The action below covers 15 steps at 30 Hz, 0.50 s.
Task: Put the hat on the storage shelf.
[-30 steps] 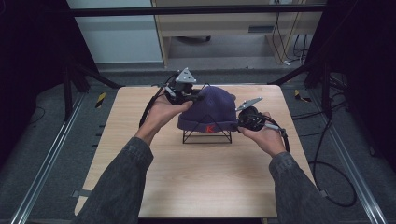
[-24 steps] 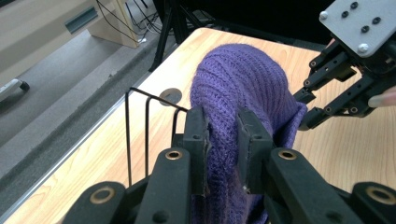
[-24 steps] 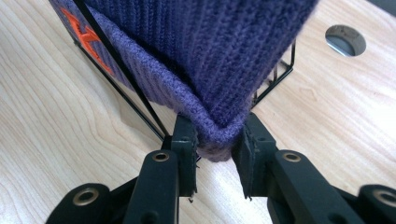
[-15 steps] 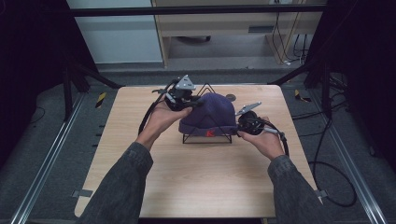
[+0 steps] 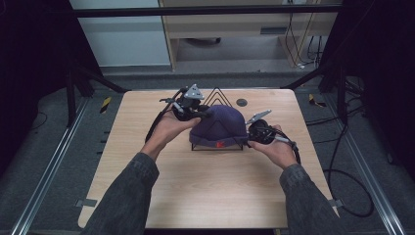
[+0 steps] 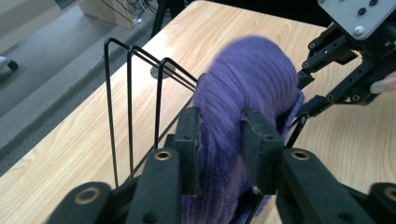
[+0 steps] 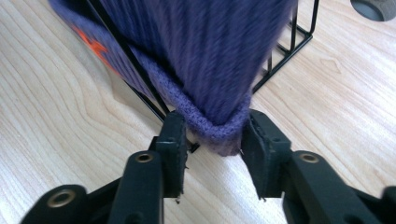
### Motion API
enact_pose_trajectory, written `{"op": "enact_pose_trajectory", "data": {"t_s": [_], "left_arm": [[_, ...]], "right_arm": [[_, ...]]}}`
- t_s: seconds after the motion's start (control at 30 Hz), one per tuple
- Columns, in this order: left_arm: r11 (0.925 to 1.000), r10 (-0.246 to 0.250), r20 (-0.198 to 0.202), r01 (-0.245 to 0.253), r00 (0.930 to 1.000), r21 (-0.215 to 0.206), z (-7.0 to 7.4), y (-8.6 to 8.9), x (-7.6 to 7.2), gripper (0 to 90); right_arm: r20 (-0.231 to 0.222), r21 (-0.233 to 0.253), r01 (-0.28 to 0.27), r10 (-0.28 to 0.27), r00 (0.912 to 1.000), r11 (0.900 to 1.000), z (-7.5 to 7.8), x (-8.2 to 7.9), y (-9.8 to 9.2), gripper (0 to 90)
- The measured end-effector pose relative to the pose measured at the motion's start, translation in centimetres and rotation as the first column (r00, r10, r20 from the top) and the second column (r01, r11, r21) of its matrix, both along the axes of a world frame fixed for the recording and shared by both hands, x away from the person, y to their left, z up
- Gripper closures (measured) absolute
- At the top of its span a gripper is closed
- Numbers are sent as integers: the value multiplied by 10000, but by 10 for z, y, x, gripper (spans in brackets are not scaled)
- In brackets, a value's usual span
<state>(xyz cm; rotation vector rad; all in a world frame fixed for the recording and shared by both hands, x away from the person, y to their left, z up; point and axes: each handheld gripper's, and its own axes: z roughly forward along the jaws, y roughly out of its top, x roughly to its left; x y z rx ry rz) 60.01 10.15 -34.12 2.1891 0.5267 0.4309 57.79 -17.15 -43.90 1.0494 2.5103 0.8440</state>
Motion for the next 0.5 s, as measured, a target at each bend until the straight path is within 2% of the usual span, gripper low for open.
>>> {"op": "enact_pose_trajectory", "data": {"t_s": [0.13, 0.27, 0.33, 0.5], "left_arm": [[9994, 182, 70, -180, 9998, -281, 1, 5, -3, 626], [9995, 232, 79, -230, 9997, -227, 3, 11, -6, 618], [9980, 312, 36, -309, 9995, -549, 5, 13, -8, 606], [9960, 586, -104, -591, 9982, -675, 7, 16, -8, 490]], "right_arm": [[-5, 79, 55, -55, 10000, 10000, 2, -3, -3, 548], [132, 249, 116, -120, 9998, 9996, 5, -6, -6, 520], [179, 247, 155, -159, 9997, 9996, 7, -7, -7, 509], [369, 290, 149, -160, 9992, 9995, 15, -11, -7, 448]]}}
